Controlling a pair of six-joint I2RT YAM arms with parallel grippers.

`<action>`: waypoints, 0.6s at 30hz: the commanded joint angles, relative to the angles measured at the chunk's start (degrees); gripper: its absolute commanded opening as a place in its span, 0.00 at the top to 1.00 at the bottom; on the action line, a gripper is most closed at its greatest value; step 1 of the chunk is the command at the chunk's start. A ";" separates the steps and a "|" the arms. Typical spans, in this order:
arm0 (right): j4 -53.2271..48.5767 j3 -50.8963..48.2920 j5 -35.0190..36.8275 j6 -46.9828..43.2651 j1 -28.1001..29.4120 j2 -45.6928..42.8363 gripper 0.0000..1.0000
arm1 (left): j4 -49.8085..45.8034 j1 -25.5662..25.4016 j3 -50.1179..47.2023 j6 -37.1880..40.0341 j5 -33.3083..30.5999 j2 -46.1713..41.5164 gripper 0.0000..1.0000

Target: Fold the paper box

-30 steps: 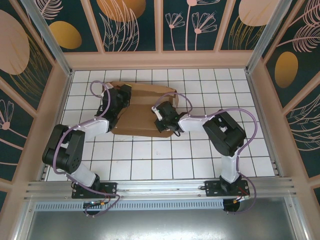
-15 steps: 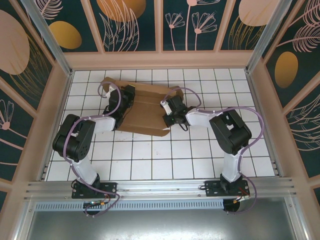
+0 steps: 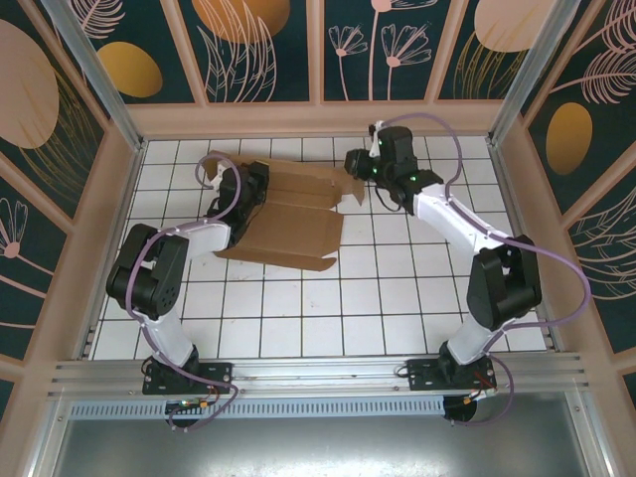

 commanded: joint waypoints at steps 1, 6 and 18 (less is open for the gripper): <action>-7.50 5.05 0.86 9.16 0.57 4.26 0.63 | -8.01 -0.10 2.70 -0.43 -1.31 1.94 1.00; -9.26 9.64 2.27 11.57 0.30 8.94 0.48 | -10.44 -0.08 4.54 -1.54 -1.44 2.59 1.00; -9.71 17.67 -3.25 18.09 1.48 17.95 0.49 | -16.44 -0.08 7.33 -2.82 -0.61 3.19 1.00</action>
